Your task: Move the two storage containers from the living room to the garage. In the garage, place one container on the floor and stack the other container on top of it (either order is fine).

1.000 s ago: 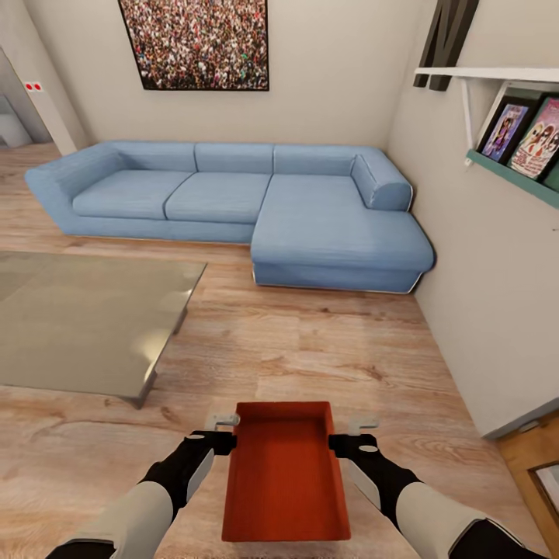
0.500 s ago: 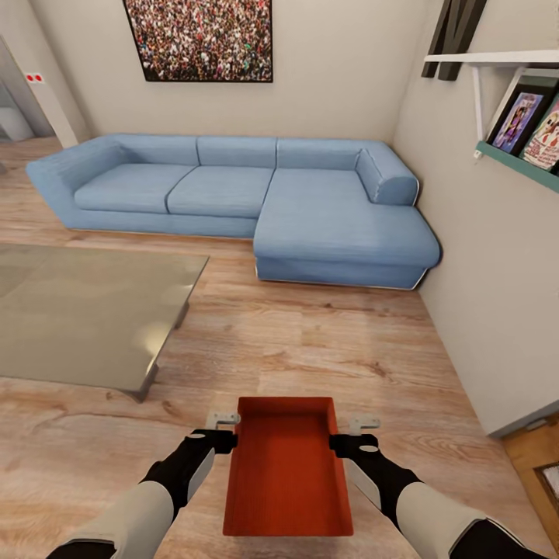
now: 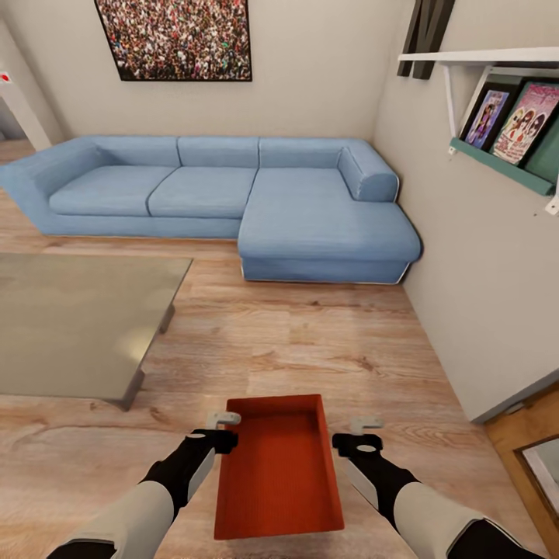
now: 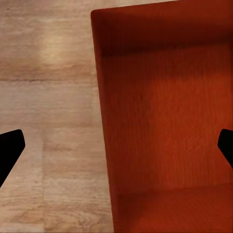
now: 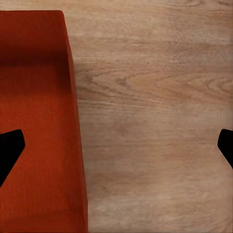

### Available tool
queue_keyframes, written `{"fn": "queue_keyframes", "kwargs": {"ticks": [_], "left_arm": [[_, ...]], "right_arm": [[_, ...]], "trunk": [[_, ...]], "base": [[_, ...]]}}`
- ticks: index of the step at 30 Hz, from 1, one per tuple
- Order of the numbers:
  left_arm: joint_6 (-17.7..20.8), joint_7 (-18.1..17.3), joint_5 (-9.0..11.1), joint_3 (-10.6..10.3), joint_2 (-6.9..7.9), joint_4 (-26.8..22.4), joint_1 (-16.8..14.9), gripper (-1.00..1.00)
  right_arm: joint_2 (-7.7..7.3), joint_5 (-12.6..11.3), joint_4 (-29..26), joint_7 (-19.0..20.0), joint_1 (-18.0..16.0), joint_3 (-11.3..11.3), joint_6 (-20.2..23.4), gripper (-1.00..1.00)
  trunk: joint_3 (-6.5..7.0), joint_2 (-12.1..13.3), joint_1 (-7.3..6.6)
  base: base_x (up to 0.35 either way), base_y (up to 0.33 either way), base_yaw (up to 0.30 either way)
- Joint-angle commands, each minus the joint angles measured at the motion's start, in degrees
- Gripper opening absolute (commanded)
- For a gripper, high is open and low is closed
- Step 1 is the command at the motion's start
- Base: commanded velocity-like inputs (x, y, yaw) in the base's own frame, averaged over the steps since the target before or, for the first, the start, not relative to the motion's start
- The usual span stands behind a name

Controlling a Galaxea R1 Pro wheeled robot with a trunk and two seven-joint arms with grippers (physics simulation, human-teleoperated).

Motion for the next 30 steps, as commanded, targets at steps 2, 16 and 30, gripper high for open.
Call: {"fn": "queue_keyframes", "kwargs": {"ticks": [2, 16, 30], "left_arm": [[0.34, 0.14, -0.37, -0.02, -0.02, -0.08, -0.01, 1.00], [0.33, 0.13, -0.37, -0.06, -0.02, 0.11, -0.01, 1.00], [0.33, 0.48, -0.70, -0.11, -0.37, 0.17, -0.01, 1.00]], "right_arm": [[-0.06, -0.35, -0.08, -0.24, -0.03, 0.50, 0.16, 1.00], [-0.55, -0.41, 0.15, 2.36, -0.03, 0.51, 0.18, 1.00], [-0.47, -0.74, 0.18, 1.98, -0.03, 0.42, 0.25, 1.00]], "trunk": [[-0.19, -0.02, -0.01], [-1.30, -0.02, -0.01], [-2.54, -0.02, -0.01]], "base": [[0.000, 0.000, 0.131], [0.000, 0.000, 0.144], [0.000, 0.000, 0.039]]}}
